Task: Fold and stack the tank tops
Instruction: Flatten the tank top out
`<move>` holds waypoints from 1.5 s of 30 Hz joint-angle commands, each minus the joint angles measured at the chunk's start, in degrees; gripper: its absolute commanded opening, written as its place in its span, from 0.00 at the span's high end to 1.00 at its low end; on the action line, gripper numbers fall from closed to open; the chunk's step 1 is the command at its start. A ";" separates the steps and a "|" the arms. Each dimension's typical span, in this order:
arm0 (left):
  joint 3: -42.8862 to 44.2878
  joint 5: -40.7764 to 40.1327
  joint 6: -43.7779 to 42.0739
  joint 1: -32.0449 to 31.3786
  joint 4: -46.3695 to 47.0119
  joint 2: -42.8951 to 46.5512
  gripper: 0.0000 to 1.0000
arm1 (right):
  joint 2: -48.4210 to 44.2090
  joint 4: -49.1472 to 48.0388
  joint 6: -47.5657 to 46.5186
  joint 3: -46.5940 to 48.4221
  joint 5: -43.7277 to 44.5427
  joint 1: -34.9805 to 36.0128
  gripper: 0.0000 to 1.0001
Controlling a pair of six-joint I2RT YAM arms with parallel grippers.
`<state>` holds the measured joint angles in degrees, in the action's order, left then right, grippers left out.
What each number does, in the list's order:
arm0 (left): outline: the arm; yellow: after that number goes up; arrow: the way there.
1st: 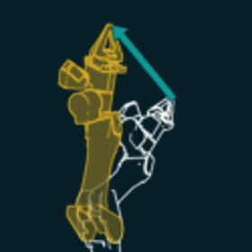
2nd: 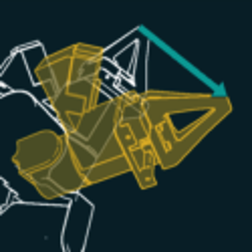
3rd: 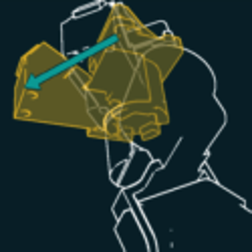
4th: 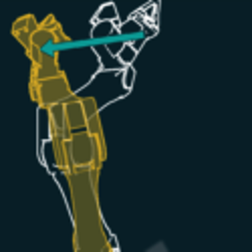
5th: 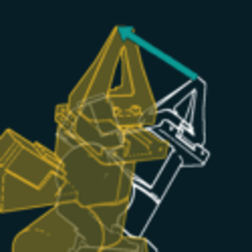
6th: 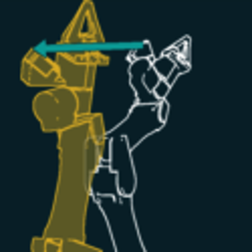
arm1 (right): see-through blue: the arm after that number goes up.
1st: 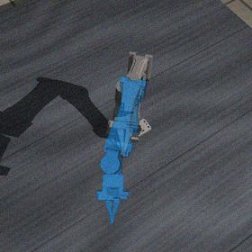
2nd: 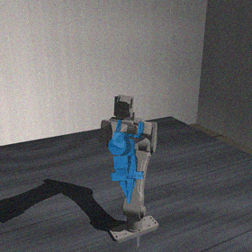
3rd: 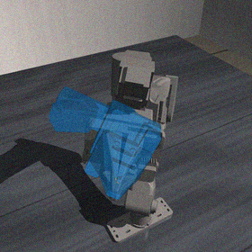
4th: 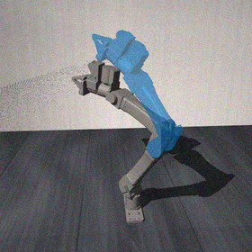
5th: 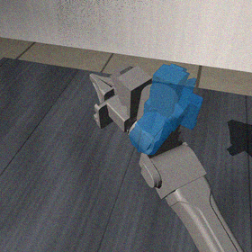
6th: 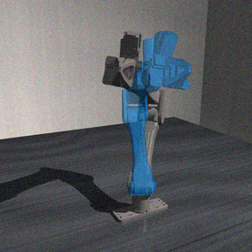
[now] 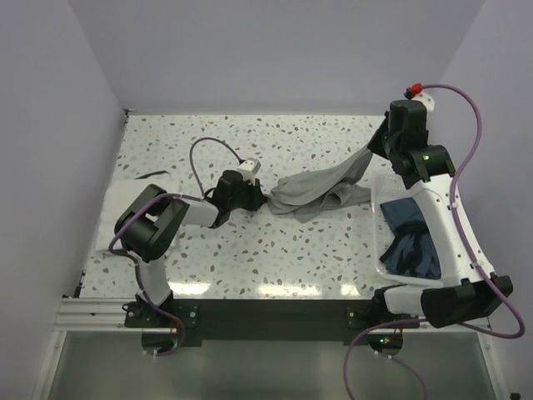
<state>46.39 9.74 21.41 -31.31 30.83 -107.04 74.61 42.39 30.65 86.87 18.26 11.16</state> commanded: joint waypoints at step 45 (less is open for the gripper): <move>51.60 -27.58 2.59 -0.59 -40.14 45.52 1.00 | -3.58 -6.09 2.04 44.71 -9.21 -0.87 1.00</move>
<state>93.56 -19.64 25.71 -31.81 -7.53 -61.63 74.22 41.30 32.97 131.31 9.39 10.48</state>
